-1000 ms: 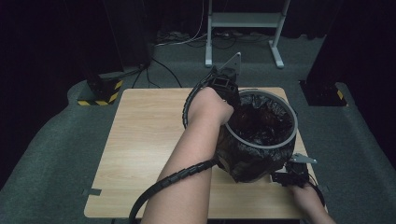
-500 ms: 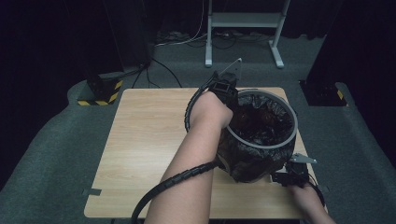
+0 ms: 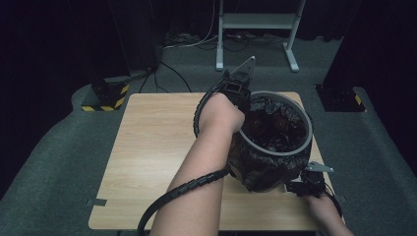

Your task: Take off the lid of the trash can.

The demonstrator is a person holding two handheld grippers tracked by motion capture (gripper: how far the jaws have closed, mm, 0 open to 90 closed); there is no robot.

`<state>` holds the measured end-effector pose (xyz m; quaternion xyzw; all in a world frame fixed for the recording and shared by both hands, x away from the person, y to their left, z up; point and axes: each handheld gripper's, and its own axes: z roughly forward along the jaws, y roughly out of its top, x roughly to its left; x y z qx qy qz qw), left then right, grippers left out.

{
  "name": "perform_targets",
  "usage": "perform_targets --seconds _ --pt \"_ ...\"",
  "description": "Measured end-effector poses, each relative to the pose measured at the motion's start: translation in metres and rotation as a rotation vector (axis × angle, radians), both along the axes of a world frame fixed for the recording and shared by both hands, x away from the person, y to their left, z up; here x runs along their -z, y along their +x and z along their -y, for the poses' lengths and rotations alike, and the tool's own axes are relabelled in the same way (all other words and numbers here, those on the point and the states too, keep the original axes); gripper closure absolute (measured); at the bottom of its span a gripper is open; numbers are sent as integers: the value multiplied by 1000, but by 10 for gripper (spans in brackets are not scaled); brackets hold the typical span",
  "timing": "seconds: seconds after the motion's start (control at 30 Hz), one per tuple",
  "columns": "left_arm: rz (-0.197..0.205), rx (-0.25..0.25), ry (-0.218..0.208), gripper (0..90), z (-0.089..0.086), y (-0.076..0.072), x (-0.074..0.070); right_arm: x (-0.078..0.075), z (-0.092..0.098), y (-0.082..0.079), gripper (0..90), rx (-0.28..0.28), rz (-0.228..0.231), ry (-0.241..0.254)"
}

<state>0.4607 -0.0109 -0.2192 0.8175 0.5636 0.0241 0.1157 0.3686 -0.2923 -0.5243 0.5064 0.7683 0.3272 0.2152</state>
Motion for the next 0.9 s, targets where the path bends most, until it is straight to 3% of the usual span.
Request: perform_targets --seconds 0.23,0.33,0.57,0.6,0.7,0.83,0.9 --pt "-20 -41 -140 764 -15 2 2 0 0 0 101 0 0 1" --pt "-36 -43 -165 769 -18 3 4 0 0 0 102 1 -2 2" --pt "-49 -77 -298 779 -30 5 6 0 0 0 102 0 1 0" --pt "-49 -77 -298 779 -30 5 6 0 0 0 102 0 1 0" --pt "-73 -96 -360 779 -38 7 10 0 0 0 101 -2 3 -1" --pt "-87 -106 -400 783 -44 9 13 0 0 0 101 -1 1 1" --pt "-93 -120 -450 782 -47 11 14 0 0 0 101 1 -2 2"
